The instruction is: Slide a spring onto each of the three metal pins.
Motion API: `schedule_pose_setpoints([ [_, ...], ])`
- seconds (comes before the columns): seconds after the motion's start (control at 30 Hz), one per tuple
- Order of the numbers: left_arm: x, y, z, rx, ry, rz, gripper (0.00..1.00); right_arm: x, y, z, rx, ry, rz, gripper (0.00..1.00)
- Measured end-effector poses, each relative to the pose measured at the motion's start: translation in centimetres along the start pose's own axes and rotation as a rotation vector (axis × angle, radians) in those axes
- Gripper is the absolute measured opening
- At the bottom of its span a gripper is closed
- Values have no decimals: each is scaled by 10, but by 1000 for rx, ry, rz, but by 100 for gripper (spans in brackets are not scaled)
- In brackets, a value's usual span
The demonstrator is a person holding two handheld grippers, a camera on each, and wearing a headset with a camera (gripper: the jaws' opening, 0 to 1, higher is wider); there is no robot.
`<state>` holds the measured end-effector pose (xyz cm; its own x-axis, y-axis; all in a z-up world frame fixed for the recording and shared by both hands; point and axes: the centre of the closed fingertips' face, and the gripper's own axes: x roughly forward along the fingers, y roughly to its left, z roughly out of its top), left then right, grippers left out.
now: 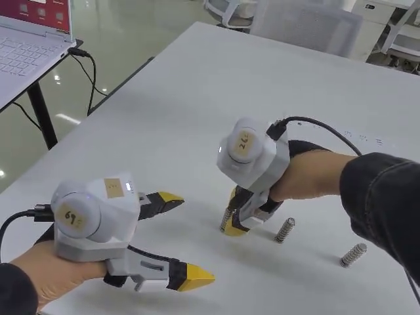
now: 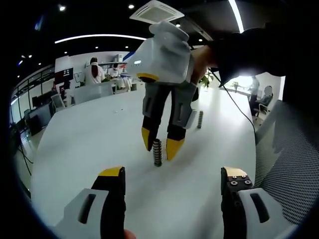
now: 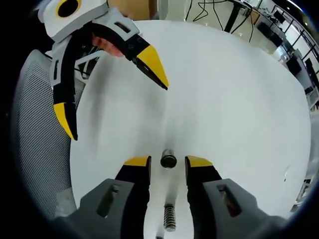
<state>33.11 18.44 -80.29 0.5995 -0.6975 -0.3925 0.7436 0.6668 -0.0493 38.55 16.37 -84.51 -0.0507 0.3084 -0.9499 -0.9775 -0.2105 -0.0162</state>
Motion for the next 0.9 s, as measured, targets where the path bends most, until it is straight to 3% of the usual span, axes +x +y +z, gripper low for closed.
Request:
schedule_pose_setpoints([
  [0.57,1,-1,2,7,5,-6,77,-9,-1,-19,76,-41,-4,56],
  [0.9,4,-4,6,21,11,-14,78,-18,-7,-24,123,-119,-44,75],
])
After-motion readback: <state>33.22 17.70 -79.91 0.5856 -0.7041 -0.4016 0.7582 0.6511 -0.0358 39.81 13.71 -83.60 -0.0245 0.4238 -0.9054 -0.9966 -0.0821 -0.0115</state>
